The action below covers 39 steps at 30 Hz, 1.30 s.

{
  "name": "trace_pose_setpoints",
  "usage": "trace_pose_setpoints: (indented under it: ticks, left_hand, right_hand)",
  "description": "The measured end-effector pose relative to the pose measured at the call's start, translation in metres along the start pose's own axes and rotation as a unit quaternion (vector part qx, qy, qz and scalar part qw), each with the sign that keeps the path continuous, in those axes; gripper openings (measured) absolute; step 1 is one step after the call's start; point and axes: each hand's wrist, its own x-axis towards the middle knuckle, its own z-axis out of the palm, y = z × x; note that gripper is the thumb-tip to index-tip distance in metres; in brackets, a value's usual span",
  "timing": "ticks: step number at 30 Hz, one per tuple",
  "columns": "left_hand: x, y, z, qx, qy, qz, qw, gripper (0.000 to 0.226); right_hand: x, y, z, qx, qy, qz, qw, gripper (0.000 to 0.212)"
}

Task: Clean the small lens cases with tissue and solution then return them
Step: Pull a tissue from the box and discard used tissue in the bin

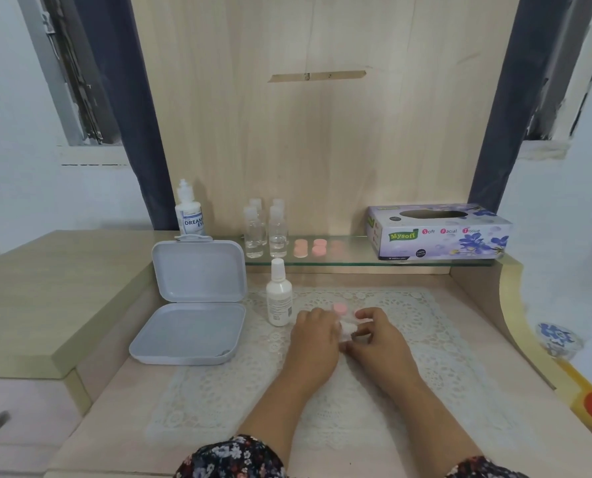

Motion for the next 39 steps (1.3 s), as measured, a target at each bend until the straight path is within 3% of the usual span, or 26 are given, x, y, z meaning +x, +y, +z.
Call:
trace_pose_setpoints:
  ticks: [2, 4, 5, 10, 14, 19, 23, 26, 28, 30, 33, 36, 39]
  left_hand:
    - [0.000, 0.001, -0.003, -0.113, 0.096, -0.034, 0.988, 0.016]
    - [-0.001, -0.003, -0.004, -0.111, 0.180, -0.001, 0.977, 0.014]
    - [-0.003, -0.005, -0.002, -0.096, 0.184, 0.025, 0.978, 0.013]
    - [-0.011, 0.002, -0.002, -0.017, -0.004, 0.069, 0.997, 0.027]
    - [-0.013, 0.003, -0.003, 0.088, -0.002, 0.076, 0.993, 0.028]
    - [-0.010, 0.005, 0.003, 0.110, -0.030, 0.021, 0.993, 0.025]
    - [-0.002, -0.001, 0.006, -0.046, -0.034, -0.067, 0.996, 0.014]
    - [0.002, -0.004, -0.001, -0.200, 0.077, -0.135, 0.967, 0.017]
    - [0.002, -0.007, -0.008, -0.205, 0.165, -0.151, 0.953, 0.019]
    - [0.002, -0.009, -0.011, -0.192, 0.191, -0.151, 0.951, 0.020]
    - [0.002, -0.006, -0.011, -0.265, 0.117, -0.162, 0.943, 0.021]
    - [0.002, 0.000, -0.011, -0.380, 0.023, -0.179, 0.907, 0.020]
    - [0.003, 0.001, -0.013, -0.436, 0.012, -0.220, 0.873, 0.019]
  right_hand:
    - [0.000, 0.000, 0.000, -0.003, -0.006, 0.002, 1.000, 0.052]
    - [0.000, -0.001, 0.000, -0.002, -0.009, 0.003, 1.000, 0.052]
    - [0.000, -0.001, 0.000, 0.001, -0.008, 0.002, 1.000, 0.052]
    - [-0.001, -0.001, 0.000, 0.005, 0.005, -0.012, 1.000, 0.040]
    - [0.000, 0.001, 0.000, 0.007, 0.008, -0.013, 1.000, 0.038]
    - [-0.001, 0.001, 0.000, 0.012, 0.005, -0.005, 1.000, 0.046]
    - [-0.001, -0.001, 0.000, 0.015, -0.001, -0.003, 1.000, 0.052]
    - [-0.001, -0.002, -0.001, 0.014, -0.012, -0.010, 1.000, 0.053]
    - [-0.003, -0.003, -0.001, 0.013, -0.007, -0.019, 1.000, 0.049]
    - [-0.006, -0.004, -0.003, 0.055, 0.009, -0.028, 0.998, 0.044]
    - [-0.007, -0.006, -0.005, 0.122, 0.024, -0.047, 0.991, 0.043]
    - [-0.008, -0.007, -0.005, 0.152, 0.024, -0.061, 0.986, 0.046]
    - [-0.009, -0.007, -0.004, 0.161, 0.033, -0.068, 0.984, 0.045]
